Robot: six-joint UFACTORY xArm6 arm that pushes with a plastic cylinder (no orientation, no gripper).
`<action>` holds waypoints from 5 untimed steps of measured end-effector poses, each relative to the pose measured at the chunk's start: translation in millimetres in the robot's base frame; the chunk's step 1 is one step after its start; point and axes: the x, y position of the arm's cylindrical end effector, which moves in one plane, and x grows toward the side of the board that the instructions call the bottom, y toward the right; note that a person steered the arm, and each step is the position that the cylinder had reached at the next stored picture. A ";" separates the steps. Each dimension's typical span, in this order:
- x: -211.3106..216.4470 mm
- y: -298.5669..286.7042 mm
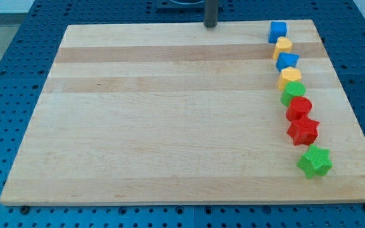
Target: Move your arm to the bottom right
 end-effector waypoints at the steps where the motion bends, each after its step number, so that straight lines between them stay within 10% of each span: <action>1: 0.0 -4.9; 5: -0.5 -0.4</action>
